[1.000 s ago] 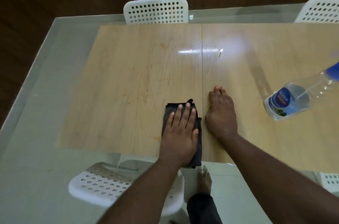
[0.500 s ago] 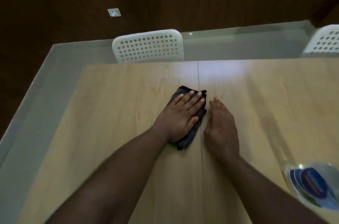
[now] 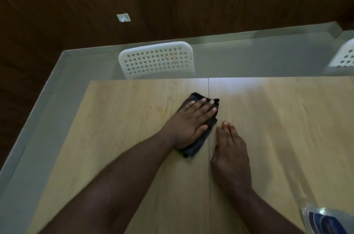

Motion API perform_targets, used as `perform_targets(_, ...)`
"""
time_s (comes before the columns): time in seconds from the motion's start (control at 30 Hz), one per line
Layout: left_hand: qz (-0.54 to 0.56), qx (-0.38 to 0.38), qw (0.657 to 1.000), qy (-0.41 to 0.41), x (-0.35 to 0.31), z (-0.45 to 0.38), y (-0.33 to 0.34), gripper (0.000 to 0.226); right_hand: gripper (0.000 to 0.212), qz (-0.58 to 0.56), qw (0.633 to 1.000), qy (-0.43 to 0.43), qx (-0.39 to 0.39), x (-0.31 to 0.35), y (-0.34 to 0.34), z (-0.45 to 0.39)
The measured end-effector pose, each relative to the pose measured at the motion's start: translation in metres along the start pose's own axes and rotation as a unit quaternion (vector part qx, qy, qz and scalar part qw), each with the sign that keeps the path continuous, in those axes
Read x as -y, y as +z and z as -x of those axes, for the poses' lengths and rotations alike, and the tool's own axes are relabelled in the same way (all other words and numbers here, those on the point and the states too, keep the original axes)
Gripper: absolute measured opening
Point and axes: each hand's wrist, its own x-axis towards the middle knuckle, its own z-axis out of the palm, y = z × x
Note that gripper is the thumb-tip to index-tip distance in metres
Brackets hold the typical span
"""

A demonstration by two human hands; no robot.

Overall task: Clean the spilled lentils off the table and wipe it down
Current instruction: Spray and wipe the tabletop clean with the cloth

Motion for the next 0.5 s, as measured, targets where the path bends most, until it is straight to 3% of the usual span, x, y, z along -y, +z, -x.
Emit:
perform_targets(0.07, -0.001, -0.015, 0.995, -0.1, 0.02, -0.028, -0.004, 0.064, 0.061, 0.006, 1.0, 0.001, -0.008, 0.0, 0.002, -0.002)
perform_targets(0.17, 0.034, -0.052, 0.944, -0.324, 0.019, -0.052, -0.001, 0.065, 0.062, 0.01, 1.0, 0.008, 0.002, -0.001, 0.006, -0.002)
perform_targets(0.23, 0.052, -0.061, 0.923, -0.376, -0.005, -0.044, 0.003, 0.066, 0.063, 0.008, 1.0, 0.007, 0.011, 0.0, 0.005, 0.0)
perform_targets(0.3, 0.045, -0.051, 0.949, -0.307, -0.03, -0.017, 0.006, 0.066, 0.063, 0.011, 1.0, 0.001, 0.011, 0.0, 0.001, 0.0)
perform_targets(0.37, 0.03, -0.017, 0.989, -0.141, -0.031, 0.011, 0.005, 0.065, 0.062, 0.014, 1.0, -0.006, 0.005, 0.0, 0.0, -0.001)
perform_targets(0.43, 0.012, 0.012, 1.0, -0.017, -0.003, 0.015, -0.004, 0.063, 0.061, 0.012, 1.0, -0.007, 0.002, 0.001, -0.001, -0.003)
perform_targets(0.5, -0.007, 0.006, 0.999, -0.048, 0.024, 0.002, -0.006, 0.062, 0.061, 0.008, 1.0, -0.008, 0.003, 0.001, 0.0, -0.004)
